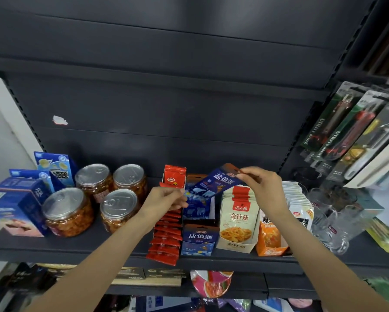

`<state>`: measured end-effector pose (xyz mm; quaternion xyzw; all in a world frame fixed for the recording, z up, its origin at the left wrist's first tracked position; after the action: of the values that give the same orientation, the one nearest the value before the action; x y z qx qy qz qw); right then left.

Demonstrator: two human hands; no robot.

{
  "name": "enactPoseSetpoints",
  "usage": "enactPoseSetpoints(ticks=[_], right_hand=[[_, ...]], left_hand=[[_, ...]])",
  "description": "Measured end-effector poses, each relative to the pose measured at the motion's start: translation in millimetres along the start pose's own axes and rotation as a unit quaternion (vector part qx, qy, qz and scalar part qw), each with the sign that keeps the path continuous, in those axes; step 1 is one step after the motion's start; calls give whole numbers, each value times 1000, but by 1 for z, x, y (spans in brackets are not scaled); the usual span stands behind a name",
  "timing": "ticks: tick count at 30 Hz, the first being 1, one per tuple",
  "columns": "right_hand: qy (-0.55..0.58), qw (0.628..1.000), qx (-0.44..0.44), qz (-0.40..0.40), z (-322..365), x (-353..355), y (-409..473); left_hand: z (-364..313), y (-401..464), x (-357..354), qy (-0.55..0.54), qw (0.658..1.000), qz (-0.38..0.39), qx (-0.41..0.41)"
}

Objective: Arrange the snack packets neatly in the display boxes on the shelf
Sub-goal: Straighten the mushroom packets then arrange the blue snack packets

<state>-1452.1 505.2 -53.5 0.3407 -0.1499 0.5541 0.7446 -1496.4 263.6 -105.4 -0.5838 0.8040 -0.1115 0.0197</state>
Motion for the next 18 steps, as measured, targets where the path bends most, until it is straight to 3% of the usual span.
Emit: enactPoseSetpoints(ticks=[5, 9, 18], right_hand=[[0, 999, -36, 21, -6, -5, -1], [-74, 996, -16, 49, -8, -19, 3], [-200, 936, 39, 286, -17, -59, 33]], left_hand=[[4, 7, 2, 255, 963, 18, -88], [9, 8, 6, 296, 947, 7, -121], [16, 20, -1, 421, 877, 174, -152]])
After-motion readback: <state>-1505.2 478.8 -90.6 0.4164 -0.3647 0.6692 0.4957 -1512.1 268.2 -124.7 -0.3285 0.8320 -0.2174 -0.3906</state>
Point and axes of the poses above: each hand's wrist, its own y-axis towards the middle knuckle, its own x-axis out of the back of the hand, z = x × y, the point moved 1 cm from there along y, towards the middle knuckle, and after that the axes turned 2 degrees about z, right-handed, at the moved point
